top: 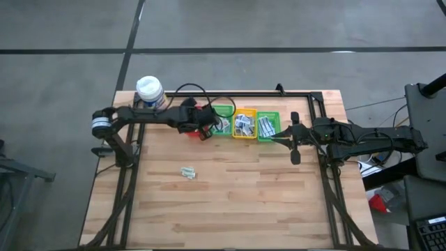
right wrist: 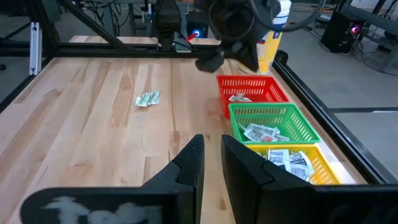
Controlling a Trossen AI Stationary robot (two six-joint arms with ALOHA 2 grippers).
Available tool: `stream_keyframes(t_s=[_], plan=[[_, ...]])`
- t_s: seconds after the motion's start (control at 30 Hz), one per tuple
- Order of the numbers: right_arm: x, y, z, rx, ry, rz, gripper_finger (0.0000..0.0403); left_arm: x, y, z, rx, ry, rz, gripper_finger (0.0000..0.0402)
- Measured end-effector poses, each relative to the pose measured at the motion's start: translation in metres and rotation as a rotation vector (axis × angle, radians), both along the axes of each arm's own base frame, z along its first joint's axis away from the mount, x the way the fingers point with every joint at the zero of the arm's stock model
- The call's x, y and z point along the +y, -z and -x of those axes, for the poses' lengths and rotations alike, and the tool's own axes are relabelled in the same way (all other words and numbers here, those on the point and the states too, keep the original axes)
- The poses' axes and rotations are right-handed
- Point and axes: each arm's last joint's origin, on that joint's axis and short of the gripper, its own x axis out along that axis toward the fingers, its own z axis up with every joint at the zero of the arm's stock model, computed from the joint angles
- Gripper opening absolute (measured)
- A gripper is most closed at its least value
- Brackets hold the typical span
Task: Pick & Place First Aid Supplies
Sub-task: Put the green bandage into the red bin
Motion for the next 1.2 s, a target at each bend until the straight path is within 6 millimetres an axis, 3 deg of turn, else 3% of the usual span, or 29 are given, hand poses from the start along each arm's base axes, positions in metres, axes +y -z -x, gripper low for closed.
stream_keyframes(t_s=[0.3, 0.57, 1.2], plan=[[0.0, 0.0, 0.0, 0.0, 0.0, 0.0, 0.0052, 0.014, 0.025, 0.01, -0.019, 0.001, 0.147, 0.0], [0.0, 0.0, 0.0, 0.001, 0.0, 0.001, 0.0052, 0.029, 0.027, 0.014, -0.052, 0.01, 0.226, 0.0], [0.0, 0.0, 0.0, 0.0, 0.0, 0.0, 0.0052, 0.041, 0.053, 0.008, 0.052, 0.027, 0.184, 0.0]])
